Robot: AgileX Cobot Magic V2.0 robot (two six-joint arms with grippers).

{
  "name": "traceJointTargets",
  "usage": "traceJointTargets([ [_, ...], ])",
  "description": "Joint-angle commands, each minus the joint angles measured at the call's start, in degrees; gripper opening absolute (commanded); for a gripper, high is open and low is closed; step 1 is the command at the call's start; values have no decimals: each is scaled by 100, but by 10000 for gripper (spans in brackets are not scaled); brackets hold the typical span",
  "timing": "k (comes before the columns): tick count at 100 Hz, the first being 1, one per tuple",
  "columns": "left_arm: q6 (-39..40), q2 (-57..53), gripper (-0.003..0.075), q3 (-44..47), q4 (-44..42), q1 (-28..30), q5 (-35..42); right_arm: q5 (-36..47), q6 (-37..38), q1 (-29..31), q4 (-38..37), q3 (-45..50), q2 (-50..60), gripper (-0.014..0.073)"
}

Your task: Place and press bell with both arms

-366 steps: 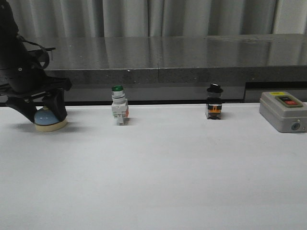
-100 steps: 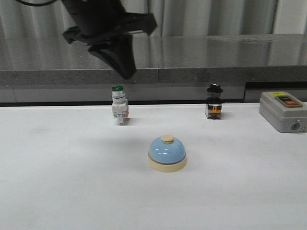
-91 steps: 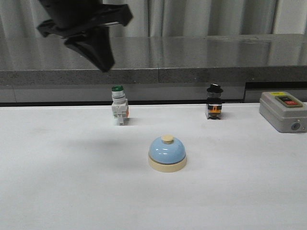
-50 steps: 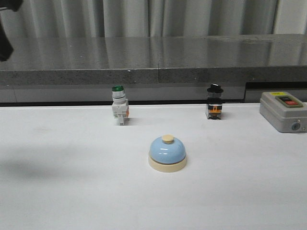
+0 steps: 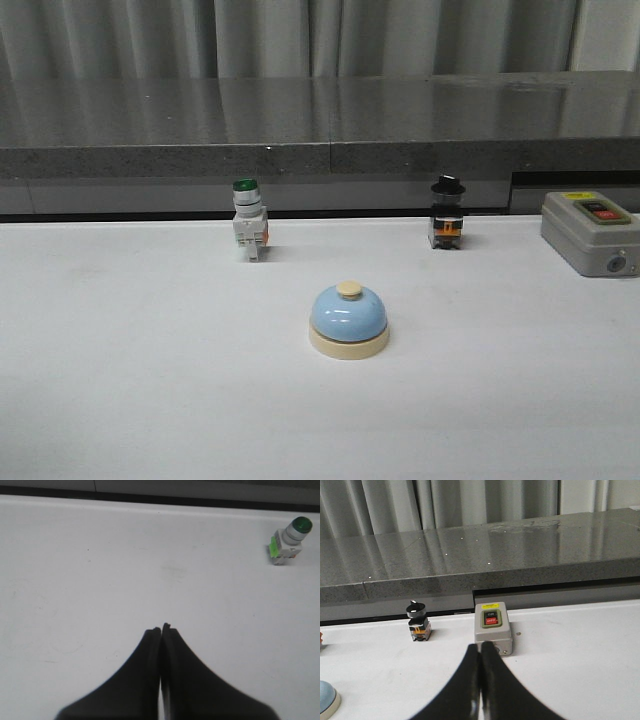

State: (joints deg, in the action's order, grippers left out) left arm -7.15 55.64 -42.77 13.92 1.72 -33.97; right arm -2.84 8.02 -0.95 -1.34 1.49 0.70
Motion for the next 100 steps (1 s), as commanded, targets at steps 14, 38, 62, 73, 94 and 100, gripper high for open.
traceJointTargets([
  [14,29,-1296,-20,468,111,3,676,422,-35,-6,2,-83,103,-60],
  [38,29,-2712,-20,1095,76,3,944,422,-35,-6,2,-83,103,-60],
  [62,39,-3741,-20,1600,68,15,1101,417,-35,-6,2,-83,103,-60],
  [73,29,-4046,-20,1918,145,15,1330,417,-35,-6,2,-83,103,-60],
  [94,6,-4607,-20,2596,302,5,1613,416,-35,-6,2,-83,103,-60],
  [100,6,-4731,-20,2789,302,5,1818,416,-35,-6,2,-83,103,-60],
])
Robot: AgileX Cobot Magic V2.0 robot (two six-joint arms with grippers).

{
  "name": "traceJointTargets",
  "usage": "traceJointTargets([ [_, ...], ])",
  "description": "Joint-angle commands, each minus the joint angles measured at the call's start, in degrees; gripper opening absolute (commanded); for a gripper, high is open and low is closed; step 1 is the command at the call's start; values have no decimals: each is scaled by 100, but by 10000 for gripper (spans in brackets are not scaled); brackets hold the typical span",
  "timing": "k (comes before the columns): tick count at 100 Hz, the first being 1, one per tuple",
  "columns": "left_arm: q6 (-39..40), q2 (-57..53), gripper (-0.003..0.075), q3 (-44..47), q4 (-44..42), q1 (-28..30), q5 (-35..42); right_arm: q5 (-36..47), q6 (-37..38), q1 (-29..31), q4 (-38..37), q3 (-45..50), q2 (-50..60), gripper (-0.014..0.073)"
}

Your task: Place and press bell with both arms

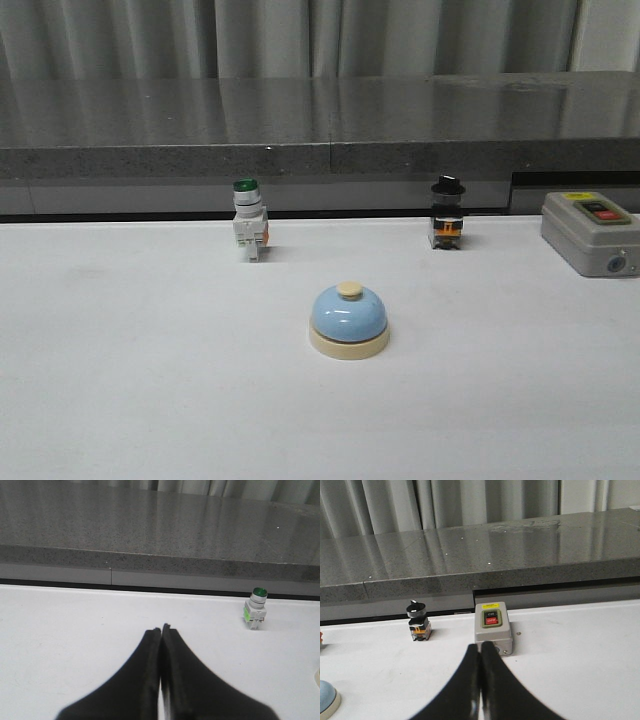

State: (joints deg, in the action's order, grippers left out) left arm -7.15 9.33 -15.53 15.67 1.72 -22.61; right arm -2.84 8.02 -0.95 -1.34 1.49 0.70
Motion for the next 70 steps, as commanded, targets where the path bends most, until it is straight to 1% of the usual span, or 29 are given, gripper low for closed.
traceJointTargets([
  [1,6,-128,-20,91,128,5,743,416,-35,-6,2,-83,103,-60],
  [9,6,-299,-20,363,-75,5,1156,416,-35,-6,2,-83,103,-60],
  [20,6,-563,-20,756,-567,5,2071,416,-35,-6,2,-83,103,-60],
  [25,6,-655,-20,903,-648,5,2261,416,-35,-6,2,-83,103,-60],
  [40,6,-797,-20,1241,-787,5,2359,416,-35,-6,2,-83,103,-60],
  [57,104,-1149,-20,1815,-801,5,3001,416,-35,-6,2,-83,103,-60],
  [62,306,-1122,-20,1789,-801,5,2700,410,-35,-6,2,-83,101,-60],
  [70,376,-1136,-20,1803,-801,5,2628,390,-35,-6,2,-83,97,-60],
])
